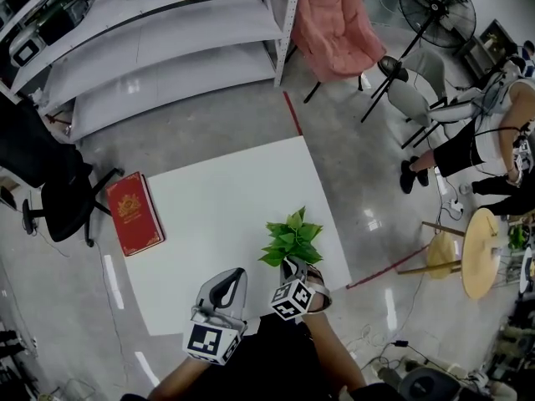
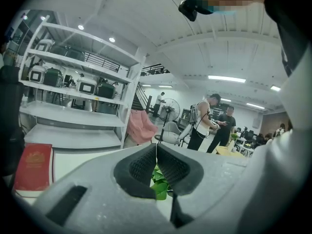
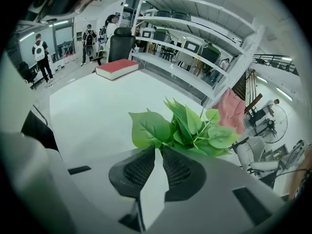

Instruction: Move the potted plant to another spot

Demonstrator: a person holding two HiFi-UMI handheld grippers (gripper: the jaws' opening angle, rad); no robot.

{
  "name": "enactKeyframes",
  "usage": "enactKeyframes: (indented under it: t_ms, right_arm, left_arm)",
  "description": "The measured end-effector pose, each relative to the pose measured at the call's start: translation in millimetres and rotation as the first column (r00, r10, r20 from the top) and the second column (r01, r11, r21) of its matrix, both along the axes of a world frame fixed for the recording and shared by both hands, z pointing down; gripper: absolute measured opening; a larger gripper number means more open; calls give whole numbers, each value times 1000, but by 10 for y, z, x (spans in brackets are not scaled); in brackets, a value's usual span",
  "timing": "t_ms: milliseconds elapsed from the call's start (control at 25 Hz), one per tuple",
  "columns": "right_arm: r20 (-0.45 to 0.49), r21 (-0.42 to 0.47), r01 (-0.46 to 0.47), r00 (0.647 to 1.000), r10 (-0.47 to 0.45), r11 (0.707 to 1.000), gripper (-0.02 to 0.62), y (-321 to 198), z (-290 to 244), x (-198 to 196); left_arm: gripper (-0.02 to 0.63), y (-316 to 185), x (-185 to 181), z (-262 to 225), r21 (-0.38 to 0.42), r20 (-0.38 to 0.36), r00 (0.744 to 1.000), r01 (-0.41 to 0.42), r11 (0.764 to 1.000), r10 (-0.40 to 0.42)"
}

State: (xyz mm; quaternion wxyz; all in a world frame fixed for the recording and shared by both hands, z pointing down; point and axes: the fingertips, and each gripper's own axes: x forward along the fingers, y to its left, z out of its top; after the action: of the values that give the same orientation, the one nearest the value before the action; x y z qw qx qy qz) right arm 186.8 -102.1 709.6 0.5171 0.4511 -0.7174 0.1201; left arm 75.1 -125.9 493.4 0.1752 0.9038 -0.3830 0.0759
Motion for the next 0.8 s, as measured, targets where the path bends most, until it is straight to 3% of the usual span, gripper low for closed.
enactKeyframes:
  t_ms: [440, 800]
  right_arm:
    - [-120, -57, 74, 990, -80, 996, 21, -36, 188, 101]
    - [-167, -99, 122, 976, -137, 988, 54, -41, 304, 148]
  left_arm:
    - [20, -114, 54, 81, -20, 9, 1000, 17, 1000, -17]
    - [20, -154, 136, 100, -26, 4, 999, 43, 999, -43]
